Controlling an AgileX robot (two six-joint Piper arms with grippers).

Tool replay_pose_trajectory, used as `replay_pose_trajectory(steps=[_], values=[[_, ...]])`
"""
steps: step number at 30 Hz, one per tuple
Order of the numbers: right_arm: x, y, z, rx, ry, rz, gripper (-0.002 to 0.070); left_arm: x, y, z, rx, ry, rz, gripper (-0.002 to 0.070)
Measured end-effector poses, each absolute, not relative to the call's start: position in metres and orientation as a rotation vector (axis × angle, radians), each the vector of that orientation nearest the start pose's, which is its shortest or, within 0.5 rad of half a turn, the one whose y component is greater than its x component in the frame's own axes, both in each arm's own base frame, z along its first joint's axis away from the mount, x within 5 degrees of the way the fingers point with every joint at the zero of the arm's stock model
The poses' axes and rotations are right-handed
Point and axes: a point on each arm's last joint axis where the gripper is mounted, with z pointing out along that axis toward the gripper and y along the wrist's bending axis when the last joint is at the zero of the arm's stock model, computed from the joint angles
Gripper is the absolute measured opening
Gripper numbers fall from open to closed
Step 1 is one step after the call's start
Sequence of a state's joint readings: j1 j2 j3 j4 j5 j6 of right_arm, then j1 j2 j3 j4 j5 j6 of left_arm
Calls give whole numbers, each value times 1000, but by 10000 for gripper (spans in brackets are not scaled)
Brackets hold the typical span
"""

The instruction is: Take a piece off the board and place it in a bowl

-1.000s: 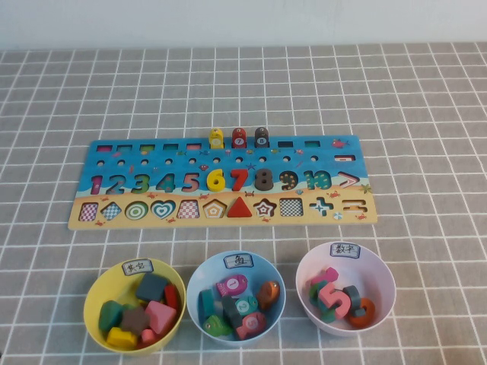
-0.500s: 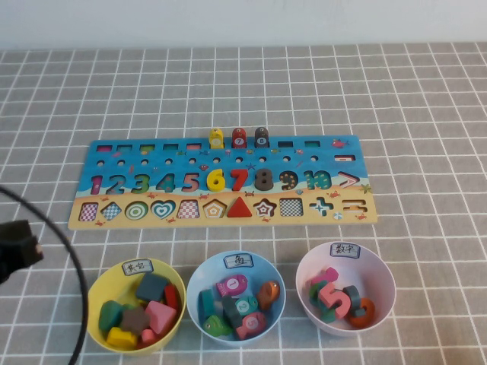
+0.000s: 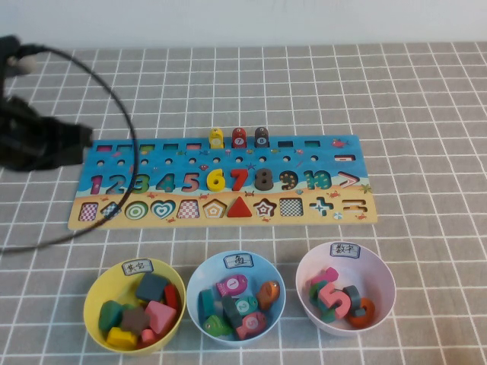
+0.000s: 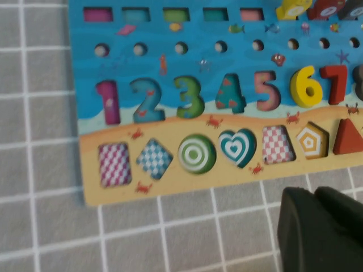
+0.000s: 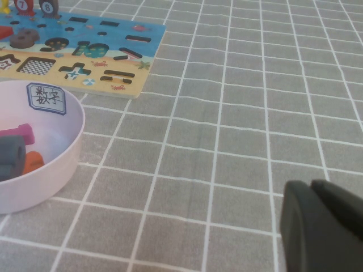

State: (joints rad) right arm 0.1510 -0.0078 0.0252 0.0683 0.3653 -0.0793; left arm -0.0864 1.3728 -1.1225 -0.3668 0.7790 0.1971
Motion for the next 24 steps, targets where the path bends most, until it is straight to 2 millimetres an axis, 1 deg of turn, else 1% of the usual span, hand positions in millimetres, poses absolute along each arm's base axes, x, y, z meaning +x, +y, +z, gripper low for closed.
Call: replay_pose_trajectory(steps=[2,4,7,10,13,18,22,24], values=[[52,10,172,-172,1859,116,-17,306,-56,320,165,2503,-400,0],[52,10,172,-172,1859,116,-17,324,-70,320,222,2520,-413,-1],[52,10,172,-171,1859,117,-17,346,-93,319,312,2527,-411,0],[52,10,172,-171,1859,117,-17,366,-114,315,361,2536,-418,-1],[52,10,172,-171,1859,117,-17,386,-131,308,384,2560,-426,0],[52,10,172,-171,1859,117,-17,414,-160,293,453,2581,-424,0],[52,10,172,-171,1859,117,-17,431,-180,289,466,2576,-445,0],[52,10,172,-171,1859,117,-17,437,-189,282,480,2586,-448,-1]])
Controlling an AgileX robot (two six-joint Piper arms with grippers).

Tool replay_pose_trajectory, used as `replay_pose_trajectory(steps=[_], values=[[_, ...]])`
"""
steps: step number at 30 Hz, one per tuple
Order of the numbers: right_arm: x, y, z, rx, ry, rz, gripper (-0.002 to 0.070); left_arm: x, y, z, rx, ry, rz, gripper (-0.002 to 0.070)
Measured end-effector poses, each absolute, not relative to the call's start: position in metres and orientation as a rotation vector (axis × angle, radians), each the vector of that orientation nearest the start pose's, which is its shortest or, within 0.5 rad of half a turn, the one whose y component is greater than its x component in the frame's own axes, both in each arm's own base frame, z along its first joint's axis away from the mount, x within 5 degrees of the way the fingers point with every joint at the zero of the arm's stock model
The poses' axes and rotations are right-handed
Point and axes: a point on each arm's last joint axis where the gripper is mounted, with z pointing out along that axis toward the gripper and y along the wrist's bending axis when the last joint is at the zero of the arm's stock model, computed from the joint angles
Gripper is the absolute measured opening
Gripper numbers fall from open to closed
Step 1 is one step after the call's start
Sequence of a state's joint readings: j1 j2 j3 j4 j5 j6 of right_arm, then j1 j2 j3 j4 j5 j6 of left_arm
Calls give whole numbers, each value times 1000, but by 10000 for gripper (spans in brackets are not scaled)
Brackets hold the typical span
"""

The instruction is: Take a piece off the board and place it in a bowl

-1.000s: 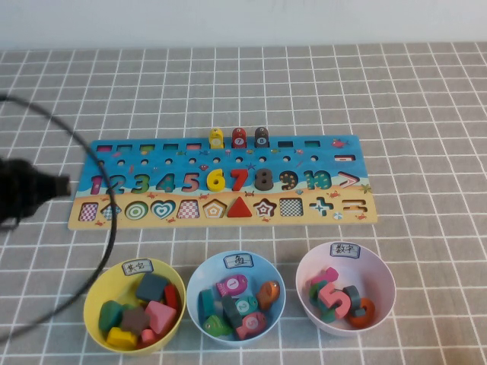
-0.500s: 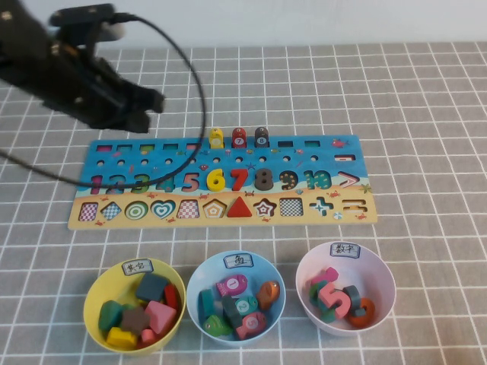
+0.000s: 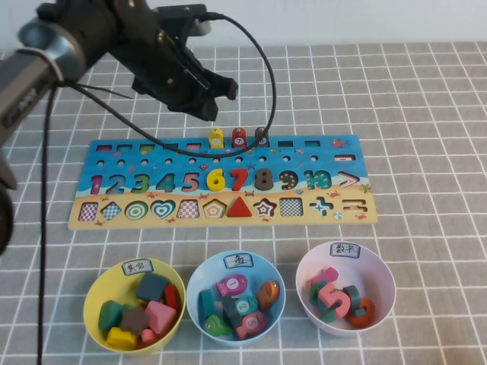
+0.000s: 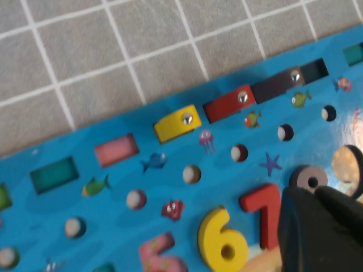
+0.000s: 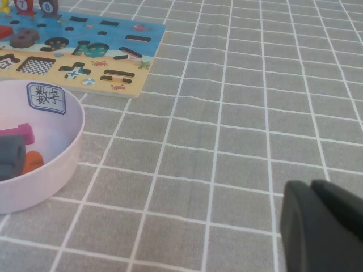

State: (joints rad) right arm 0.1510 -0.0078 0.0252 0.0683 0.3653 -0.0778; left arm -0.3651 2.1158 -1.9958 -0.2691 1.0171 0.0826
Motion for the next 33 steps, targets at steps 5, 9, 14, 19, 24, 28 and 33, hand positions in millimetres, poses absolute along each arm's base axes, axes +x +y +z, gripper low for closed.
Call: replay_pose_trajectory(steps=[5,9,14,19,24,28,33], values=[[52,10,172,-171,1859,117,-17,450,-207,270,530,2590,-407,0],[52,10,172,-171,1859,117,-17,455,-219,263,540,2607,-382,0],[52,10,172,-171,1860,117,-17,461,-220,262,541,2584,-338,33],[52,10,172,-171,1860,117,-17,465,-218,260,525,2564,-304,243],[52,10,172,-171,1860,117,-17,469,-219,253,440,2579,-320,357],[52,10,172,-171,1860,117,-17,473,-221,240,420,2590,-314,372],[52,10,172,-171,1860,117,-17,479,-220,227,398,2596,-272,375]])
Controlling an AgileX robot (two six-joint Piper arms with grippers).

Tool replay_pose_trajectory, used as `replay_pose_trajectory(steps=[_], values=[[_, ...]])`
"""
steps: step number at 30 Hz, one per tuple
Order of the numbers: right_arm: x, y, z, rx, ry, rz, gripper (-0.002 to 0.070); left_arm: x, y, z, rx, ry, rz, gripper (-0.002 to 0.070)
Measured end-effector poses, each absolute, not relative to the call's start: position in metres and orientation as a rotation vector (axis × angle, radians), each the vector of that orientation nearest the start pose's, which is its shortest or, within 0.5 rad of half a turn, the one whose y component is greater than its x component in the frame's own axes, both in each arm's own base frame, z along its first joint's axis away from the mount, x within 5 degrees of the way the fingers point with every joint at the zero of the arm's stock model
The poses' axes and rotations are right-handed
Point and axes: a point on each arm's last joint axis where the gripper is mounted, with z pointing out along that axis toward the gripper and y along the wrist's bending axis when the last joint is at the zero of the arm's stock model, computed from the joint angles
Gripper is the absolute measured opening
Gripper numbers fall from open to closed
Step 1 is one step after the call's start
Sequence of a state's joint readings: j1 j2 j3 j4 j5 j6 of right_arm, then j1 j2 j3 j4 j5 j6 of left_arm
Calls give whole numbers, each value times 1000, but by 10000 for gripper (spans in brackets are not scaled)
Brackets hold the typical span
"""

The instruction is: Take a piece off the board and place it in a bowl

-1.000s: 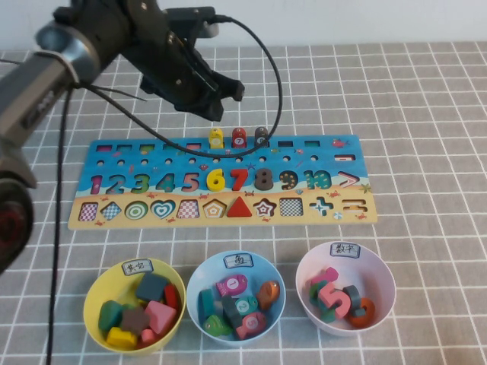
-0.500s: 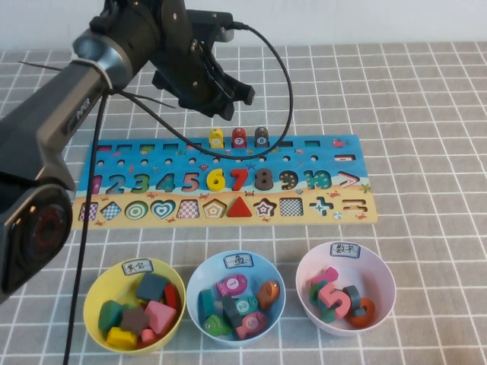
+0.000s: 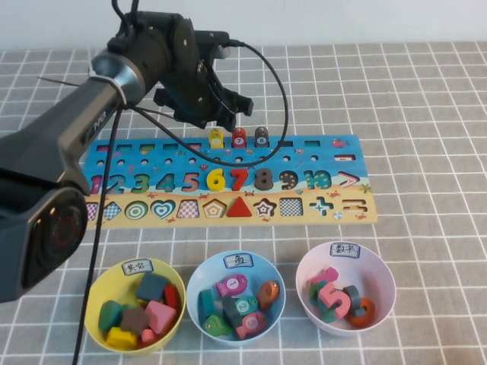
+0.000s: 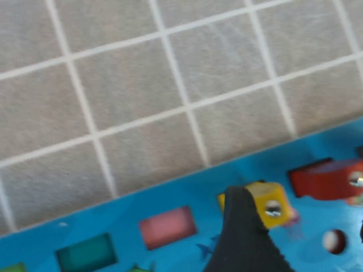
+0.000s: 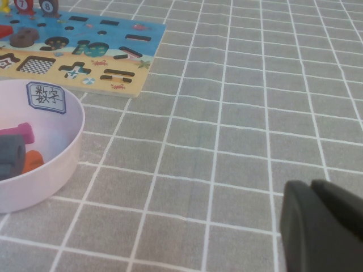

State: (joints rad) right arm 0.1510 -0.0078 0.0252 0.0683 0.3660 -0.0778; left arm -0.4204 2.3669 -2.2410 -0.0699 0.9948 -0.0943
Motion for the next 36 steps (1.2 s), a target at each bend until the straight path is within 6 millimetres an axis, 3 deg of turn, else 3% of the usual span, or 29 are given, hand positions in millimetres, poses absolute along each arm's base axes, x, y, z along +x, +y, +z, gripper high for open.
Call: replay_pose_trajectory(steps=[9,21,36], values=[[52,10,172,-171,1860,117,-17,484,-219,224,400,2553,-235,377],[52,10,172,-171,1862,117,-17,488,-221,201,397,2592,-224,377],[52,10,172,-171,1862,117,-17,492,-216,192,348,2615,-224,377]])
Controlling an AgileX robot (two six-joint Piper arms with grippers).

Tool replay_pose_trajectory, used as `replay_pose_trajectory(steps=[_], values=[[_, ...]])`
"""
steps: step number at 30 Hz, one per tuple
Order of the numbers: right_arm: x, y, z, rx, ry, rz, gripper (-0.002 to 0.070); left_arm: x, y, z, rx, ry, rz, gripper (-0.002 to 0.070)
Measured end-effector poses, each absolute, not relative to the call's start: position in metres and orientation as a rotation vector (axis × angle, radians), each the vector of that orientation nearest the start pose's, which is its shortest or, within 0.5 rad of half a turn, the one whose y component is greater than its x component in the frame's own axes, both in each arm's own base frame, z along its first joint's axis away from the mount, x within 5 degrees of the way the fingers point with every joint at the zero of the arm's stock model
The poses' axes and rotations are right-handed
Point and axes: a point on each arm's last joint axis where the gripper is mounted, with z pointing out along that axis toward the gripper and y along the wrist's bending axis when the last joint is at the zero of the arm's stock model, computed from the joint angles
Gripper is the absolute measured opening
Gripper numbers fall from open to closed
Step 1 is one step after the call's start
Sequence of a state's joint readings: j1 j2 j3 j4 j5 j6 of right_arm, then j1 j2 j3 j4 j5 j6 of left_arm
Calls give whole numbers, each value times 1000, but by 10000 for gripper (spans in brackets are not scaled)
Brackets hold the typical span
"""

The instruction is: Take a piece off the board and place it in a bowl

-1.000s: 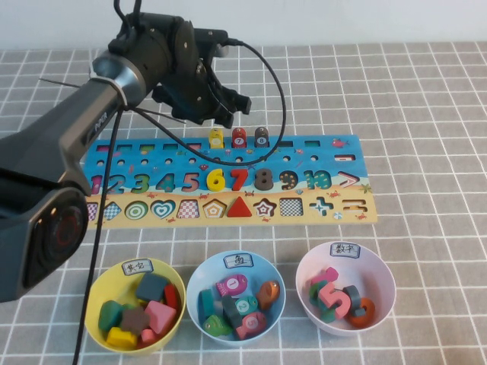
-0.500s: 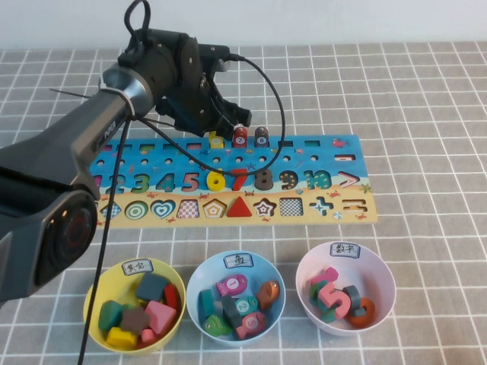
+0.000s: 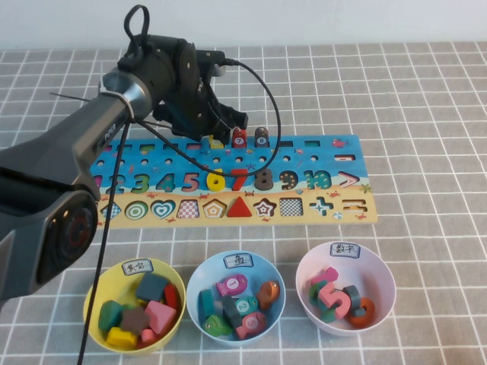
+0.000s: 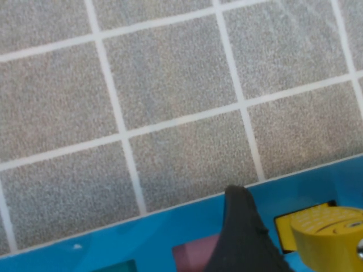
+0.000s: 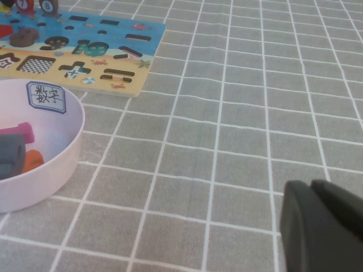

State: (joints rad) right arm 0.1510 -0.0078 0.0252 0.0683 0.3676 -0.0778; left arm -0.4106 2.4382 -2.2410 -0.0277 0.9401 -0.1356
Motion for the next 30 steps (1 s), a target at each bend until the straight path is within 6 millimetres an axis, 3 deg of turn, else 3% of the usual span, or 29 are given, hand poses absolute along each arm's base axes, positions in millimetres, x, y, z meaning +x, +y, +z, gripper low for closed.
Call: replay_pose_trajectory(steps=[7,30], values=[[52,10,172,-171,1862,117,-17,492,-216,192,346,2615,-222,370],[52,10,172,-171,1862,117,-17,492,-216,192,341,2618,-223,216]])
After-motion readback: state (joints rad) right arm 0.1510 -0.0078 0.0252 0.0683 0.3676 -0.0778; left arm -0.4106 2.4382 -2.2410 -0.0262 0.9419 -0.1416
